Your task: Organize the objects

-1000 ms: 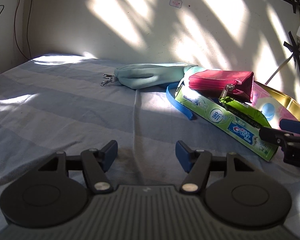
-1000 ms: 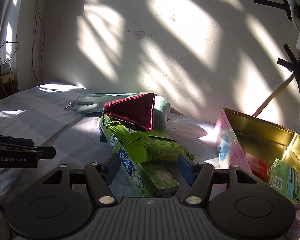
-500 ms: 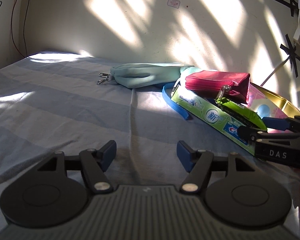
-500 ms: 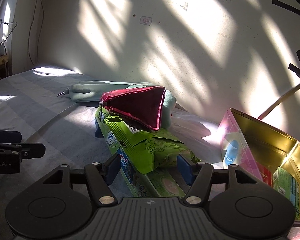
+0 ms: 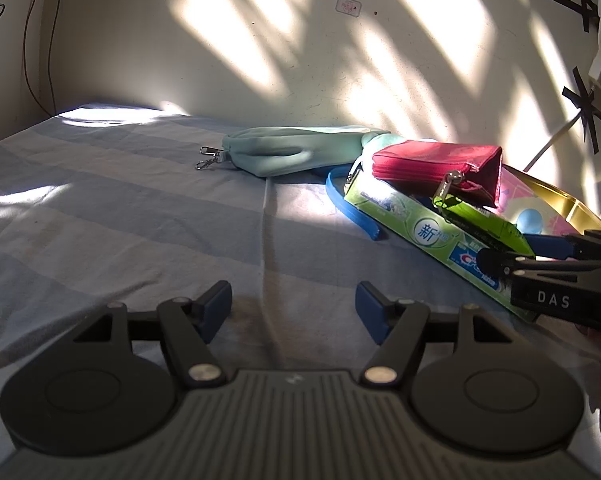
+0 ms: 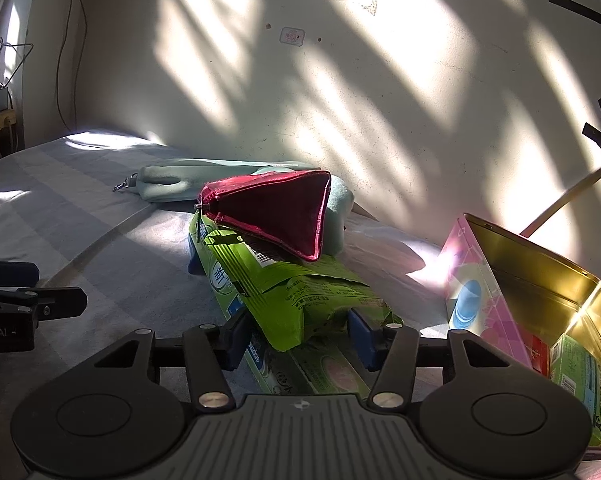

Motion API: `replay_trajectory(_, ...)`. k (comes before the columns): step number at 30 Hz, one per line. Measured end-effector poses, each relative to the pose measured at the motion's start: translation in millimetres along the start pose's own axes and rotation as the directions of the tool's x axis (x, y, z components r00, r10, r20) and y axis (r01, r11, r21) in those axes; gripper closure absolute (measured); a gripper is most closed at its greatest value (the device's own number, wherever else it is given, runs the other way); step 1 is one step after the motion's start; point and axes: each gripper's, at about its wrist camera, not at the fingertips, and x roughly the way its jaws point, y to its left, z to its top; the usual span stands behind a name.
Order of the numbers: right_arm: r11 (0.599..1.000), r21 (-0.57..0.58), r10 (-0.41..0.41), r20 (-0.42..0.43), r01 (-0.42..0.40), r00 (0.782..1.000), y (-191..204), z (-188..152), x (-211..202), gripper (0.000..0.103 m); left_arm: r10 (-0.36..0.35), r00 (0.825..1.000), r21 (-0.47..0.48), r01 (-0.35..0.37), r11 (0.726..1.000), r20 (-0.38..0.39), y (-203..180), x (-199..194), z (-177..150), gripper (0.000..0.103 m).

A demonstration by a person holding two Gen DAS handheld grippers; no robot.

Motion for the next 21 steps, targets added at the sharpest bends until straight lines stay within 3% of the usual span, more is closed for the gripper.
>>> replay_trajectory(2, 1.0, 0.001, 0.009, 0.019, -0.009, 1.0, 0.9, 0.7, -4.1, 0.07, 0.0, 1.0, 0.0, 0.0, 1.0, 0.0, -0.1, -0.1, 0.0, 0.033)
replay_trajectory(4, 1.0, -0.02, 0.002, 0.046, -0.001, 0.999, 4.8, 1.3, -10.9, 0.092, 0.0, 1.0, 0.0, 0.0, 1.0, 0.0, -0.2, -0.2, 0.0, 0.033)
replay_trajectory(6, 0.999, -0.04, -0.018, 0.071, 0.02, 0.997, 6.6, 0.5, -17.9, 0.098, 0.001, 1.0, 0.001, -0.001, 1.0, 0.0, -0.3, -0.4, 0.0, 0.033)
replay_trajectory(10, 0.999, -0.029, -0.023, 0.109, 0.026, 0.994, -0.8, -9.4, -39.1, 0.1, 0.0, 1.0, 0.002, 0.0, 1.0, 0.003, 1.5, -1.3, 1.0, 0.033)
replay_trajectory(16, 0.996, -0.089, -0.015, 0.17, 0.031, 0.985, -8.7, -52.8, -100.8, 0.1, -0.017, 1.0, 0.012, 0.017, 1.0, 0.013, 0.9, -3.8, 1.3, 0.032)
replay_trajectory(19, 0.995, -0.092, 0.054, 0.139, -0.042, 0.989, -17.6, -81.7, -127.2, 0.097, -0.055, 0.998, 0.04, 0.055, 0.998, 0.009, -6.2, -6.9, 1.5, 0.031)
replay_trajectory(20, 0.994, -0.071, 0.093, 0.109, -0.086, 0.99, -22.5, -88.3, -132.4, 0.093, -0.099, 0.995, 0.028, 0.099, 0.995, -0.003, -8.8, -8.4, 2.6, 0.031)
replay_trajectory(21, 0.99, -0.029, 0.137, 0.079, -0.135, 0.987, -29.1, -93.0, -134.8, 0.083, -0.158, 0.987, 0.008, 0.158, 0.987, -0.02, -12.0, -10.2, 3.8, 0.031)
